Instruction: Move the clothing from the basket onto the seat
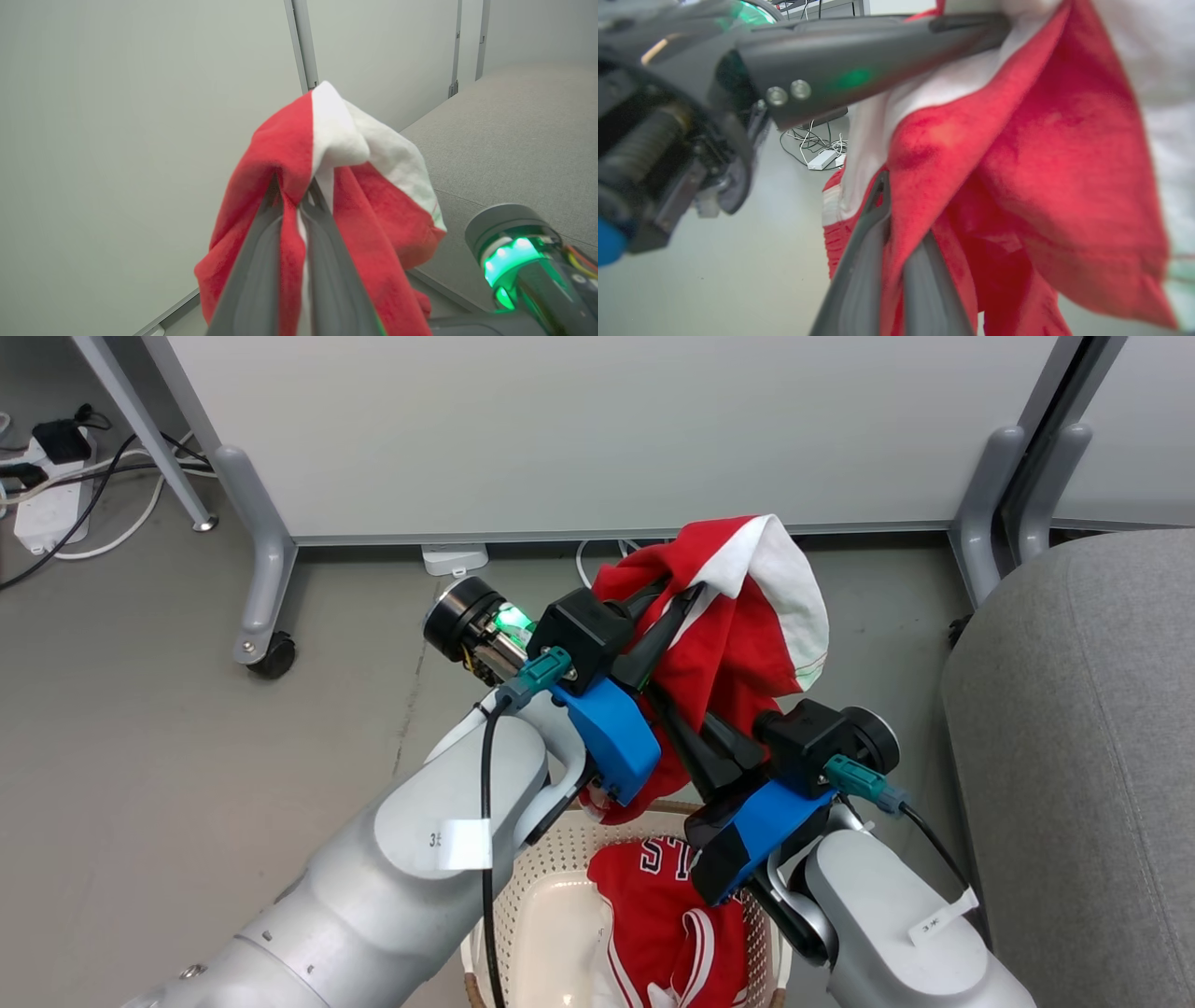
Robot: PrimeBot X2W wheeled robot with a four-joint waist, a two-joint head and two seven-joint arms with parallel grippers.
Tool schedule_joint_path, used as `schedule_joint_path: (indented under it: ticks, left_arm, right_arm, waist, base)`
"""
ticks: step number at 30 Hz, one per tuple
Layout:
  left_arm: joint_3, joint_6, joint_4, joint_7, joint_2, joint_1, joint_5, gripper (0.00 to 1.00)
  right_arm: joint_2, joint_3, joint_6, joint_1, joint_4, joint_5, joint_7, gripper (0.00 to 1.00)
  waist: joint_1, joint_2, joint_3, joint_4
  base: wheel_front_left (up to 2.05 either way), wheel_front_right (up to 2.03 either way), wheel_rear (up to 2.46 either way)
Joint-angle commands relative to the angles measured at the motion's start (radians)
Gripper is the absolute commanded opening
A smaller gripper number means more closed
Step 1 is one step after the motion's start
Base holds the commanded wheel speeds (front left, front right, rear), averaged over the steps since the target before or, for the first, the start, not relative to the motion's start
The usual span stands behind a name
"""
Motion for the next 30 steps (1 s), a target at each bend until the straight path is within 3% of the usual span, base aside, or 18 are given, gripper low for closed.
schedule_joint_path:
  ticks: [1, 11, 12, 13, 14, 30]
  left_arm:
    - [0.007, -0.001, 0.001, -0.005, 0.003, -0.007, 0.007, 0.00]
    - [0.007, -0.003, 0.003, -0.005, 0.006, -0.009, 0.012, 0.00]
    - [0.007, -0.003, 0.006, -0.005, 0.005, -0.008, 0.010, 0.06]
    - [0.008, -0.004, 0.005, -0.005, 0.005, -0.008, 0.008, 0.78]
    - [0.012, 0.000, 0.002, -0.005, 0.004, -0.008, 0.007, 1.00]
    - [0.023, 0.010, -0.015, -0.005, 0.012, -0.001, 0.023, 1.00]
  right_arm:
    - [-0.004, 0.003, 0.000, -0.006, -0.003, -0.001, -0.004, 0.00]
    - [-0.004, 0.000, 0.000, -0.002, -0.005, -0.002, -0.004, 0.00]
    - [-0.004, 0.000, 0.000, -0.001, -0.005, -0.004, -0.004, 0.00]
    - [-0.004, -0.001, 0.000, -0.001, -0.004, -0.004, -0.004, 0.00]
    - [-0.004, -0.002, 0.000, 0.000, -0.005, -0.006, -0.004, 0.00]
    - [-0.004, -0.018, 0.000, 0.014, -0.012, -0.025, -0.004, 0.00]
  waist:
    - [-0.0001, 0.0000, 0.000, -0.001]
    - [-0.0001, 0.0000, -0.001, -0.005]
    - [-0.0001, 0.0000, -0.002, -0.006]
    - [-0.0001, 0.0000, -0.002, -0.006]
    - [-0.0001, 0.0000, -0.003, -0.007]
    - [-0.0001, 0.0000, 0.009, -0.038]
  base:
    - [0.00, 0.00, 0.00]
    - [0.00, 0.00, 0.00]
    - [0.00, 0.00, 0.00]
    - [0.00, 0.00, 0.00]
    - [0.00, 0.00, 0.00]
    - [0.00, 0.00, 0.00]
